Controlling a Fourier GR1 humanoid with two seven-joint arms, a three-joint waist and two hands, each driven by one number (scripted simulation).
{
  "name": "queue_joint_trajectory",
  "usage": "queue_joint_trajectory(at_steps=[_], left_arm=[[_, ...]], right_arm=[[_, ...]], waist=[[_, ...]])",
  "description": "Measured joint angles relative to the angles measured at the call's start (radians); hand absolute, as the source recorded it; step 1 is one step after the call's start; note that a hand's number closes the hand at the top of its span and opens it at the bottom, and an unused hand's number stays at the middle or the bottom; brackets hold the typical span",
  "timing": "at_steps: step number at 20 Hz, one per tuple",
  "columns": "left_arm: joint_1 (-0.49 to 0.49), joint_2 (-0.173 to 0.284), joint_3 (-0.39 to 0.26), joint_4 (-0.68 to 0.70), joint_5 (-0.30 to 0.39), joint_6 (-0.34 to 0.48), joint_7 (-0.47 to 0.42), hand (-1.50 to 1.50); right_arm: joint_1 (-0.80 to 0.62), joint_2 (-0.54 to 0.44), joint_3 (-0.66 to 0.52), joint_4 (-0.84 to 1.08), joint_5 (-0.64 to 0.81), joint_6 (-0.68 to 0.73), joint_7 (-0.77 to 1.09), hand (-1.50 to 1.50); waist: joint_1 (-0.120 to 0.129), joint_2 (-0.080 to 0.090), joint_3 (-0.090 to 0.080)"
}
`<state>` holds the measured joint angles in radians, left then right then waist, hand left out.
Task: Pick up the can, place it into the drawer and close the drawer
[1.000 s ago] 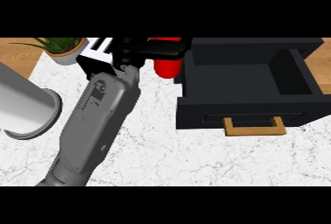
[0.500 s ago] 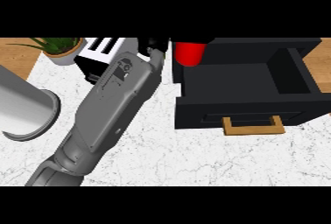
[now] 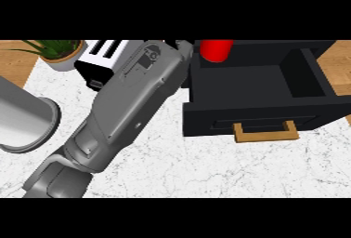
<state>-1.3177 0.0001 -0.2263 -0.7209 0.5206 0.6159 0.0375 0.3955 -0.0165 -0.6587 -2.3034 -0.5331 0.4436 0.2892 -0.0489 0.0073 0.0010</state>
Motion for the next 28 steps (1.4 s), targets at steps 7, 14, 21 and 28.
queue_joint_trajectory(at_steps=[7, 14, 21, 28], left_arm=[[-0.049, 0.000, -0.119, 0.081, 0.138, 0.053, -0.051, 1.50], [-0.091, 0.000, -0.190, 0.173, 0.239, 0.065, -0.082, 1.50], [-0.090, 0.000, -0.282, 0.223, 0.299, 0.094, -0.113, -1.50], [-0.085, 0.000, -0.343, 0.246, 0.358, 0.150, -0.136, -1.50]], right_arm=[[-0.025, 0.000, 0.020, 0.000, 0.020, -0.008, 0.007, -1.50], [-0.037, -0.020, 0.001, 0.017, -0.008, -0.004, 0.015, -1.50], [-0.057, -0.036, 0.000, 0.005, -0.020, -0.019, 0.043, -1.50], [-0.057, -0.012, 0.015, -0.004, 0.004, -0.009, 0.033, -1.50]], waist=[[-0.015, 0.003, 0.000], [-0.028, 0.007, 0.001], [-0.036, 0.009, 0.001], [-0.040, 0.011, 0.001]])
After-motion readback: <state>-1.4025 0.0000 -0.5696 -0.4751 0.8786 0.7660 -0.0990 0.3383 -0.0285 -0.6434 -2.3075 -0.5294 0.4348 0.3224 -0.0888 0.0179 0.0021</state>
